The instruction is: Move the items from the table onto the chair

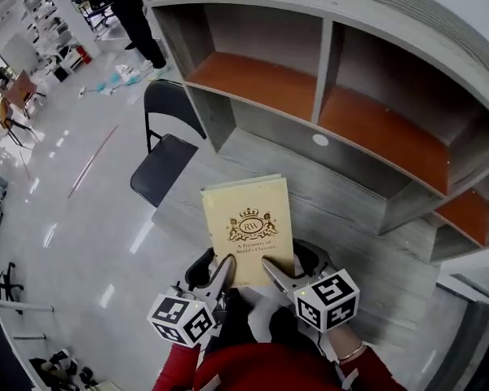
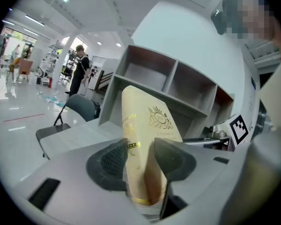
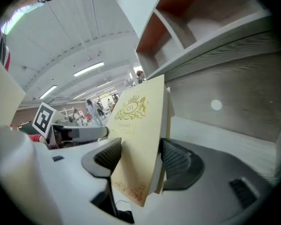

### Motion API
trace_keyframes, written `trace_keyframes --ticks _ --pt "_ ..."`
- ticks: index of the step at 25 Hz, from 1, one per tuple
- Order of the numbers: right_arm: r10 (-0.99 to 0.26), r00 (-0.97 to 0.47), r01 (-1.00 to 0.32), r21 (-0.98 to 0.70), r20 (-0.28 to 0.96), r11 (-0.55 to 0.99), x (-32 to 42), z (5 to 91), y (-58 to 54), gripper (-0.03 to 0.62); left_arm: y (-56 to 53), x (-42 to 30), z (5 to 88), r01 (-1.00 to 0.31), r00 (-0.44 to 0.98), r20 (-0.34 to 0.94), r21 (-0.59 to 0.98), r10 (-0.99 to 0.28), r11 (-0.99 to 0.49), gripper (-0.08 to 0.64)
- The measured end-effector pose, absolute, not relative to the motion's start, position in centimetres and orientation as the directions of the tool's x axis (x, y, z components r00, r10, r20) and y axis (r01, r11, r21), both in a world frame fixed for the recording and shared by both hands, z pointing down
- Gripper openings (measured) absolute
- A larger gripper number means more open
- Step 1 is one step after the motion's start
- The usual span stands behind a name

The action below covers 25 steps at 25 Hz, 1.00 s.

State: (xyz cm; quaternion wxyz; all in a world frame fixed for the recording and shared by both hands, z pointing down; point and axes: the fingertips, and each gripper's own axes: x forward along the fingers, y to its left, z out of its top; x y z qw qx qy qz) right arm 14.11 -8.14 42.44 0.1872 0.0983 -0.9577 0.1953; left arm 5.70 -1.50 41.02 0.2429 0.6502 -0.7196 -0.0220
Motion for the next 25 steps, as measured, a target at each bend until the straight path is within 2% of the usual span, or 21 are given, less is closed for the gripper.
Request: trace_keyframes --ticks 7,15,22,25 --pt "0.033 -0.915 -0.111 -0.328 0.403 0.938 0.5 43.3 -1.2 0.281 6.7 -6.8 42.0 -0.887 -0.190 0.302 0.356 -0.934 0.295 0.184" --pt "0.140 -0.907 0.000 -0.332 0.398 0.943 -10.3 44.7 4.4 0.281 13.1 -16.6 43.1 -0.852 -0.296 0.292 0.349 -0.909 0.390 0.184" --pt "0.175 -0.876 0.026 -0.319 0.450 0.948 -19.5 46.5 5.4 0.281 14.4 -25.4 45.4 -0.809 -0.327 0.293 0.404 -0.898 0.426 0.184" --pt "0.187 -0.879 0.022 -0.354 0.439 0.935 -27.3 47.6 3.7 0.281 12.6 -33.2 46.1 -0.811 -0.330 0.310 0.391 -0.892 0.436 0.184"
